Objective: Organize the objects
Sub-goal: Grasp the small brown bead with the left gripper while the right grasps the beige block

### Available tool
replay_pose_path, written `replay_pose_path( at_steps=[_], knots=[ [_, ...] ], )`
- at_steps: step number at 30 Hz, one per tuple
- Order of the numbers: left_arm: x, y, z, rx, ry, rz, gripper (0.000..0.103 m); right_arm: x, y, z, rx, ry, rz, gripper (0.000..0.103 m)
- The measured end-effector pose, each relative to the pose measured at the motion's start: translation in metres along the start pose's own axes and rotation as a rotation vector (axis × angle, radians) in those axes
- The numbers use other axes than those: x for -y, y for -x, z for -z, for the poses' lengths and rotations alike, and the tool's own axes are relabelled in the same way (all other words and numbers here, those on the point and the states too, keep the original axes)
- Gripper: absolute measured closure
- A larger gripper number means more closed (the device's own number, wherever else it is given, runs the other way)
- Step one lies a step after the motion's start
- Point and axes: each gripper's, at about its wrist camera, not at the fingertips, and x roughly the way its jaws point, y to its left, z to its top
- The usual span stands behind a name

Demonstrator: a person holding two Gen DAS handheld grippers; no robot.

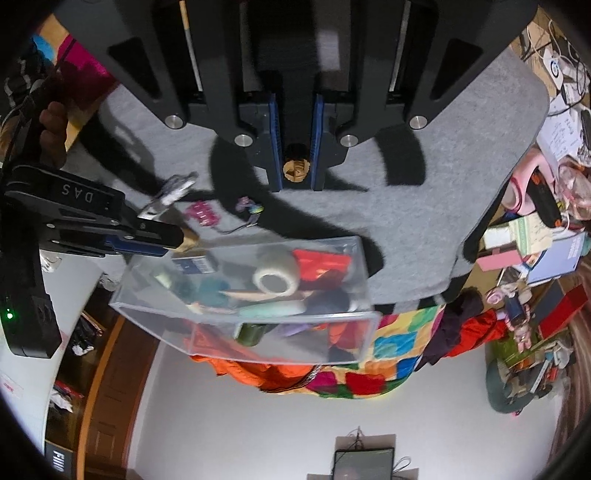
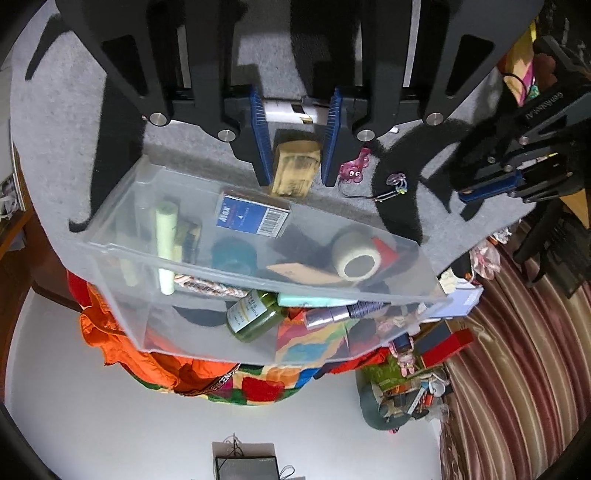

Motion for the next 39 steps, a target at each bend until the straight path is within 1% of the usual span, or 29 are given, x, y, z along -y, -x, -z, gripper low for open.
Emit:
replay_pose_path(
  at_steps=[6, 13, 20, 29, 33, 39],
  knots=[
    [0.018, 0.004, -0.015, 0.032, -0.025, 0.046, 0.09, 0.008, 0.021, -0.004, 0.052, -0.025, -0.008, 0.08],
    [0.031, 0.005, -0.037, 0.075, -0.031, 0.074, 0.09, 0.015, 0.043, -0.011, 0.114, -0.036, -0.008, 0.08],
    [0.034, 0.009, -0.059, 0.119, -0.036, 0.081, 0.089, 0.02, 0.058, -0.023, 0.166, -0.041, -0.004, 0.08],
    [0.028, 0.007, -0.086, 0.156, -0.017, 0.081, 0.089, 0.02, 0.078, -0.044, 0.239, -0.017, 0.019, 0.08],
    [0.024, 0.0, -0.097, 0.159, -0.002, 0.065, 0.089, 0.02, 0.081, -0.052, 0.257, -0.017, 0.012, 0.08],
    [0.021, -0.015, -0.108, 0.142, 0.011, 0.064, 0.089, 0.028, 0.074, -0.064, 0.266, -0.025, 0.042, 0.08]
  ],
)
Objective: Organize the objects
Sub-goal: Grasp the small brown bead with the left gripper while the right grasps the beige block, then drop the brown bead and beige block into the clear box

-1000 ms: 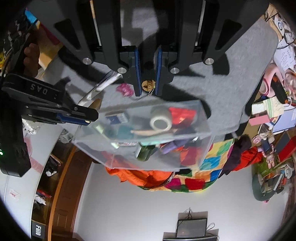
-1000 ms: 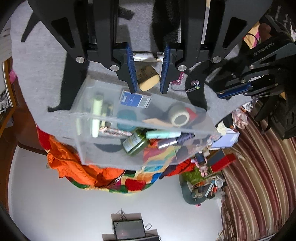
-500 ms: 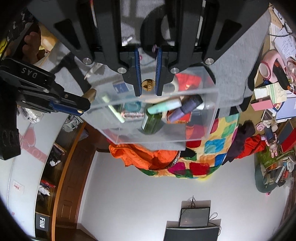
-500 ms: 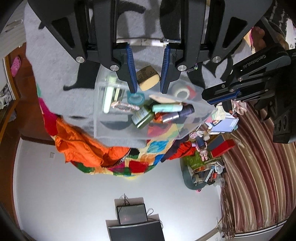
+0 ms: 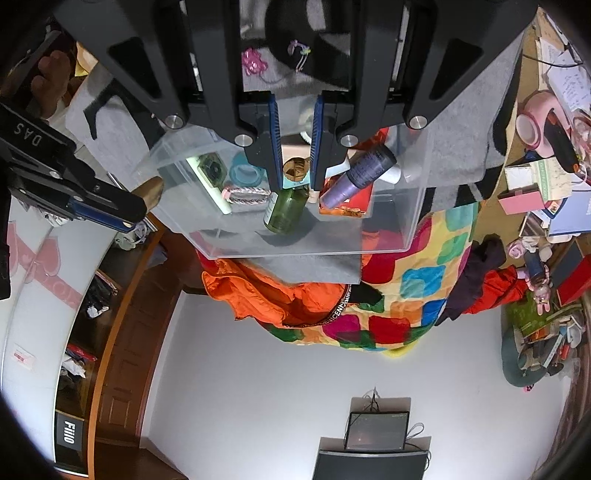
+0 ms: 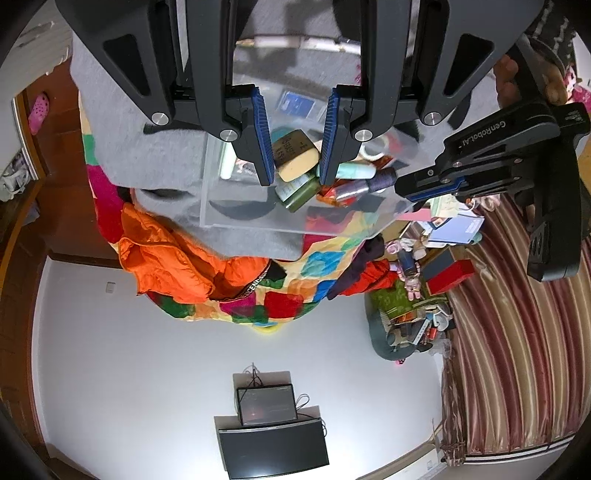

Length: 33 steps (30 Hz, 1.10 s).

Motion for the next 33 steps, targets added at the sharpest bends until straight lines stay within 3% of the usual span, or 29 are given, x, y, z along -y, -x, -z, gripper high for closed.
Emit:
replay_pose_path(
  at_steps=[9, 17, 19, 21, 26, 33],
  knots=[
    [0.007, -0.033, 0.003, -0.068, -0.001, 0.029, 0.089, 0.013, -0.041, 0.005, -0.077, -0.027, 0.037, 0.08],
    [0.013, -0.043, 0.009, -0.094, -0.02, 0.032, 0.088, 0.02, -0.059, 0.018, -0.147, -0.041, 0.018, 0.079],
    [0.014, -0.043, 0.009, -0.094, -0.019, 0.03, 0.082, 0.02, -0.058, 0.019, -0.147, -0.042, 0.015, 0.077],
    [0.014, -0.042, 0.009, -0.092, -0.013, 0.029, 0.071, 0.02, -0.057, 0.019, -0.145, -0.042, 0.016, 0.067],
    [0.013, -0.032, 0.008, -0.082, -0.004, 0.034, 0.067, 0.016, -0.045, 0.021, -0.125, -0.031, 0.019, 0.062],
    [0.01, -0.002, 0.01, -0.033, -0.007, 0.021, 0.046, 0.017, -0.02, 0.025, -0.1, -0.029, 0.002, 0.053]
  ],
)
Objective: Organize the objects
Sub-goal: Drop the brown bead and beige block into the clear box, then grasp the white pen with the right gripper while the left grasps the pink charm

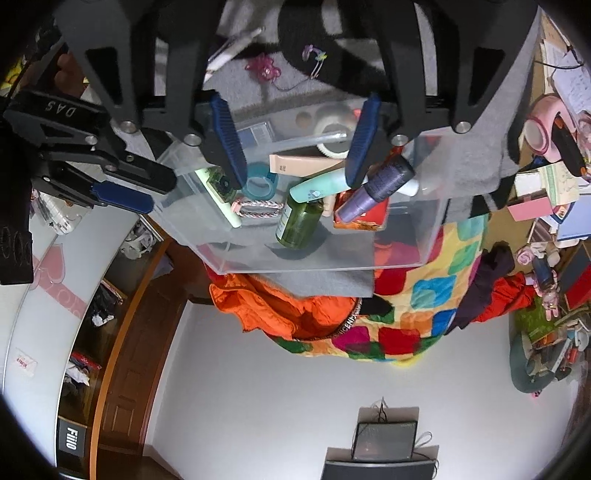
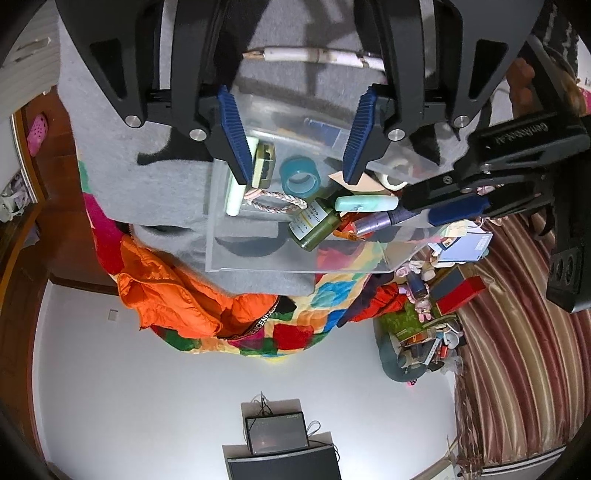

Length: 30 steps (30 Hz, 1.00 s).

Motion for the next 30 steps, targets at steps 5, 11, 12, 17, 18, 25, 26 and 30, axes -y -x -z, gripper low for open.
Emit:
replay_pose_path(
  at_steps=[5, 11, 12, 17, 18, 25, 26, 30],
  knots=[
    [-0.003, 0.011, 0.014, -0.023, -0.008, -0.003, 0.043, -0.001, 0.017, 0.01, 0.0, 0.033, -0.017, 0.044],
    [-0.007, 0.012, 0.041, -0.083, -0.016, -0.028, 0.041, -0.015, 0.018, 0.036, -0.07, 0.159, -0.068, 0.033],
    [-0.009, 0.011, 0.046, -0.095, -0.013, -0.033, 0.041, -0.017, 0.016, 0.041, -0.085, 0.177, -0.069, 0.033],
    [-0.019, 0.011, 0.064, -0.138, 0.016, -0.047, 0.038, -0.027, -0.012, 0.058, -0.2, 0.267, -0.101, 0.033],
    [-0.021, 0.011, 0.067, -0.145, 0.021, -0.049, 0.038, -0.029, -0.016, 0.06, -0.211, 0.286, -0.095, 0.033],
    [-0.032, 0.01, 0.077, -0.168, 0.037, -0.068, 0.033, -0.043, -0.043, 0.059, -0.284, 0.432, -0.127, 0.033],
    [-0.033, 0.01, 0.078, -0.171, 0.04, -0.07, 0.033, -0.043, -0.045, 0.058, -0.295, 0.436, -0.143, 0.039],
    [-0.037, 0.007, 0.078, -0.177, 0.059, -0.066, 0.033, -0.041, -0.041, 0.06, -0.319, 0.426, -0.207, 0.074]
  ],
)
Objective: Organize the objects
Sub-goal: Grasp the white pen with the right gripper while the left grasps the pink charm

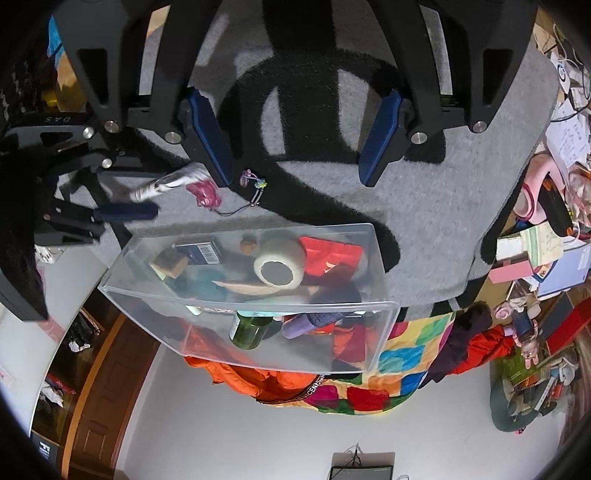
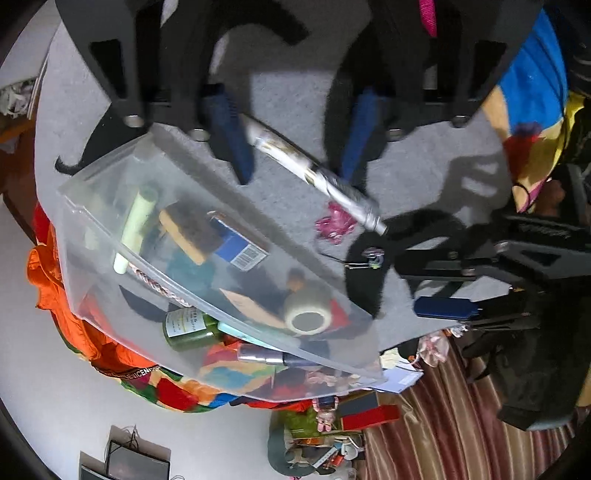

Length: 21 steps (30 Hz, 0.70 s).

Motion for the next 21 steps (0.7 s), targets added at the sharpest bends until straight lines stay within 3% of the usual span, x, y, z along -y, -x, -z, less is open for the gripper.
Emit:
replay_pose_path(
  at_steps=[8, 15, 21],
  knots=[
    [0.007, -0.007, -0.005, -0.015, -0.007, 0.021, 0.032, 0.009, 0.027, 0.031, 0.036, -0.116, -0.023, 0.091],
    [0.034, -0.03, -0.018, -0.07, -0.031, 0.076, 0.03, 0.022, 0.044, 0.056, 0.051, -0.203, 0.069, 0.092],
    [0.056, -0.051, -0.032, -0.097, -0.055, 0.049, 0.032, 0.03, 0.037, 0.05, 0.055, -0.228, 0.107, 0.091]
  ],
)
